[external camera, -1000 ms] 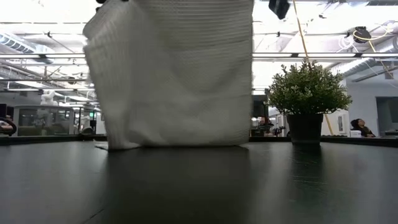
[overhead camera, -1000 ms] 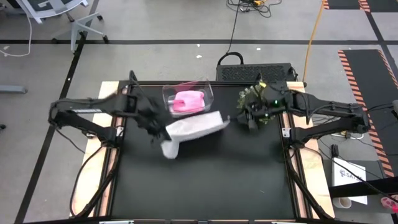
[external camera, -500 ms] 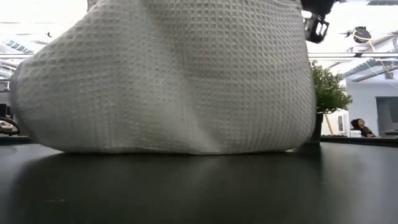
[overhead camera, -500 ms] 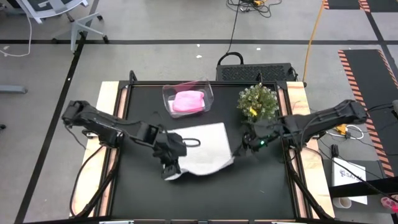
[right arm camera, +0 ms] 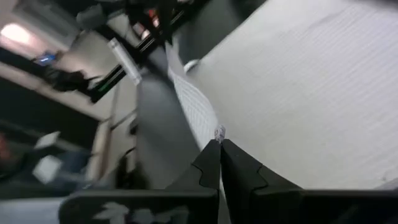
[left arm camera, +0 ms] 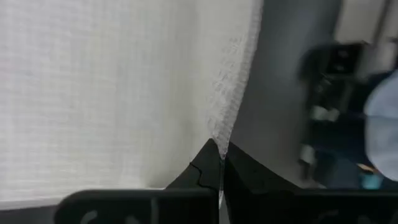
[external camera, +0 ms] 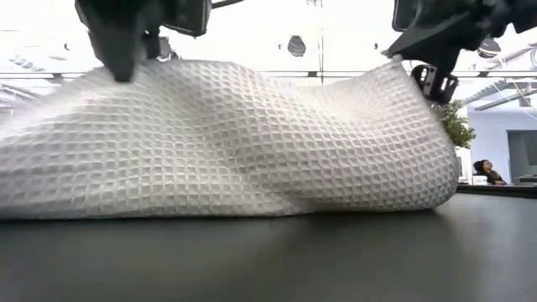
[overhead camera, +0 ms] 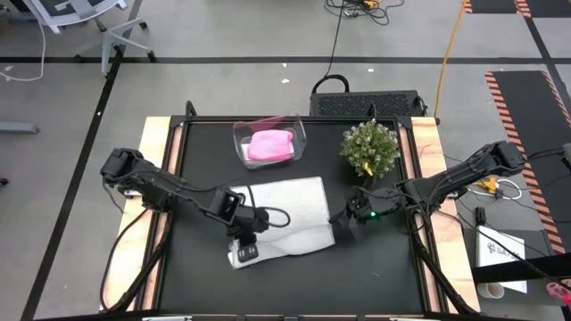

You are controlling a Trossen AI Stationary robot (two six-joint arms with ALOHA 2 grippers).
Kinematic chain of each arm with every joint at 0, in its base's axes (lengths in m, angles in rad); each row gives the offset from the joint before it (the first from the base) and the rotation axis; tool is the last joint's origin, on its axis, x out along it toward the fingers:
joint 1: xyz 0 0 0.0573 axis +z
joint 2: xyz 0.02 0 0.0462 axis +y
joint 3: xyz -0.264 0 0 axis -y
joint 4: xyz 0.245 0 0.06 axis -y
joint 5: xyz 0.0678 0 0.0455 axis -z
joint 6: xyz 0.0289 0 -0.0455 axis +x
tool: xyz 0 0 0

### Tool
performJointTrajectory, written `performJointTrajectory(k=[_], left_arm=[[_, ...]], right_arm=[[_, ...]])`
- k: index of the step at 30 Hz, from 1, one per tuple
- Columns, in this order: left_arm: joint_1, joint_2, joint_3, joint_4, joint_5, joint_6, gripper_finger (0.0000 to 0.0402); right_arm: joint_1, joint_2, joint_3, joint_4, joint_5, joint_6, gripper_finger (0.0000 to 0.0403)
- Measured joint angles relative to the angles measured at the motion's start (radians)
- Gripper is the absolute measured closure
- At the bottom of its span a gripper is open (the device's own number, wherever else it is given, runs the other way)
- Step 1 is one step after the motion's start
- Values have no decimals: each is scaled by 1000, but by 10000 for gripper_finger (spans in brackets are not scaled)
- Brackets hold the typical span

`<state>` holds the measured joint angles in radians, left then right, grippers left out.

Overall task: Fold microfiber towels
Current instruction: Fold the gray towel

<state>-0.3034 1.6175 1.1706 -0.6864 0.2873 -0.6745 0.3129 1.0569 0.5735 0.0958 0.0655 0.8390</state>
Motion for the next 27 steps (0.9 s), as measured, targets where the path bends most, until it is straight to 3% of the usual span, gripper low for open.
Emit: performJointTrajectory(k=[7, 15, 27], left_arm=[[80, -11, 1, -39, -84, 106, 398], [187, -9, 1, -183, -118, 247, 398], [341, -9, 1, -203, -161, 445, 392]], right_arm=[[-57, 0, -1, -21, 147, -137, 403], [-165, 0, -1, -22, 146, -224, 403], [-229, 122, -1, 7, 143, -239, 403]])
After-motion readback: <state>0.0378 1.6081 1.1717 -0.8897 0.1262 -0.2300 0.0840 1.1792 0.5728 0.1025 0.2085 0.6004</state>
